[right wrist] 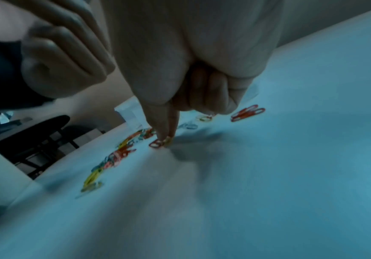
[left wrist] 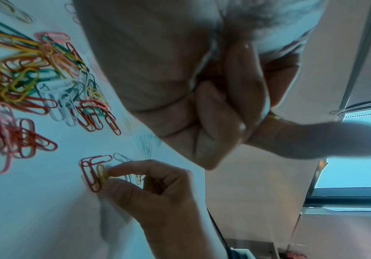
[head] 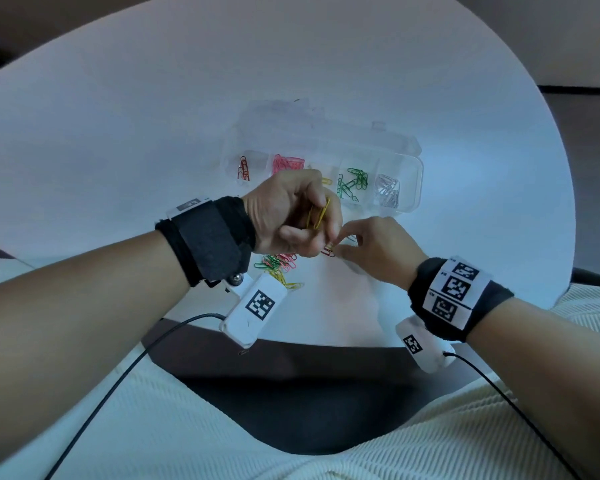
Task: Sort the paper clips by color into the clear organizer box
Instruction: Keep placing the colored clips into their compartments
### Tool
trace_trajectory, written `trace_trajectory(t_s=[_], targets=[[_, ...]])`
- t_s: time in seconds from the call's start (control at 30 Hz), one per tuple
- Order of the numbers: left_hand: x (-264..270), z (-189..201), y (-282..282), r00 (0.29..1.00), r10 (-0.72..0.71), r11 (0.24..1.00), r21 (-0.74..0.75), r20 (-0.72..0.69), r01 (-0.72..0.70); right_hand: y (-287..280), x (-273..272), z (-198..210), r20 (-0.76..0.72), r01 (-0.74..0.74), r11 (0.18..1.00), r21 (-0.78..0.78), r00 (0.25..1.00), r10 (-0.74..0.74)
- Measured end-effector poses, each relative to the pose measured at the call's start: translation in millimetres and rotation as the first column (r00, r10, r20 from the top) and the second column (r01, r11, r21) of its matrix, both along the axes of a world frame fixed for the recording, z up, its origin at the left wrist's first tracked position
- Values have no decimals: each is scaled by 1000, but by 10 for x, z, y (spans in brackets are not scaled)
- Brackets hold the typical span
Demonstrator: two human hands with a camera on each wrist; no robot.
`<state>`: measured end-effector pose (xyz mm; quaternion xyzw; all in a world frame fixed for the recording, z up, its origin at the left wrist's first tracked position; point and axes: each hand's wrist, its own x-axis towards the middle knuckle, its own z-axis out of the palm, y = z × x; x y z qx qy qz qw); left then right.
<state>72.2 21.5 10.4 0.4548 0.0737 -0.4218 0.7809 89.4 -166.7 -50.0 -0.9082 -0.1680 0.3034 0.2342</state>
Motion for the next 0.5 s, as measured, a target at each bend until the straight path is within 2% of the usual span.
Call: trace_trajectory(t_s=[0.13, 0.3, 0.43, 0.5], targets=[[-3, 38, -46, 997, 72, 997, 35, -38, -71, 16, -30, -46, 81, -27, 994, -104, 996, 36], [30, 2, -73, 995, 96, 963, 257, -35, -84, 34, -11, -20, 158, -47, 969, -244, 983, 87], [34, -32, -104, 1000, 21, 845, 535, 11, -24, 47, 0, 20, 75, 4, 955, -296, 997, 19], [15, -39, -134, 998, -37, 780, 626, 40, 4, 36, 21, 16, 11, -6, 957, -289, 1000, 9]])
